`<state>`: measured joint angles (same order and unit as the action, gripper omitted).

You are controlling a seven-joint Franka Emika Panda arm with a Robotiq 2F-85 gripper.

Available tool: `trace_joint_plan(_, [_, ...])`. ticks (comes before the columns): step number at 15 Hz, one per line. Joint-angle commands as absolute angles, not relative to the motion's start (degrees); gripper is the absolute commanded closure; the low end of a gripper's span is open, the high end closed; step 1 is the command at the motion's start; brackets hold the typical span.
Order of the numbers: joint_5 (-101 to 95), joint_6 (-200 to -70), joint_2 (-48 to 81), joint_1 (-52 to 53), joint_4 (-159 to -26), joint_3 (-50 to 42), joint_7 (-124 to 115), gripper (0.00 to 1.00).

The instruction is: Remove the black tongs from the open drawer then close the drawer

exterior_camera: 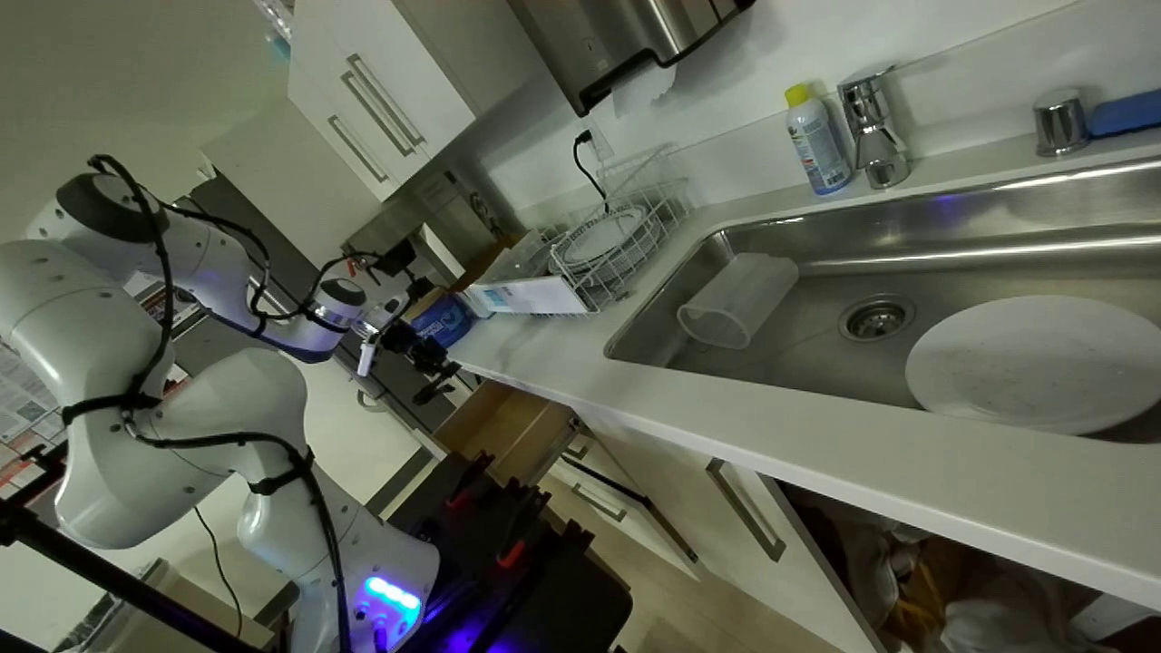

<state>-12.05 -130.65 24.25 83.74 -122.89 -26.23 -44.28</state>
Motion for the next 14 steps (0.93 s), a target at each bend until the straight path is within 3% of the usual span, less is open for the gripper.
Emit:
trace_joint_plan(1, [-17.47, -133.33, 23.0, 77.27, -123.32, -20.34, -47.2, 0.97])
trace_joint_plan(8, [-37.58, -143.66, 18.84, 64.44, -123.49, -15.64, -45.11, 0.97])
trace_joint_plan(14, [-33.93, -150.98, 19.99, 46.05, -121.58, -4.51, -28.52, 0.97])
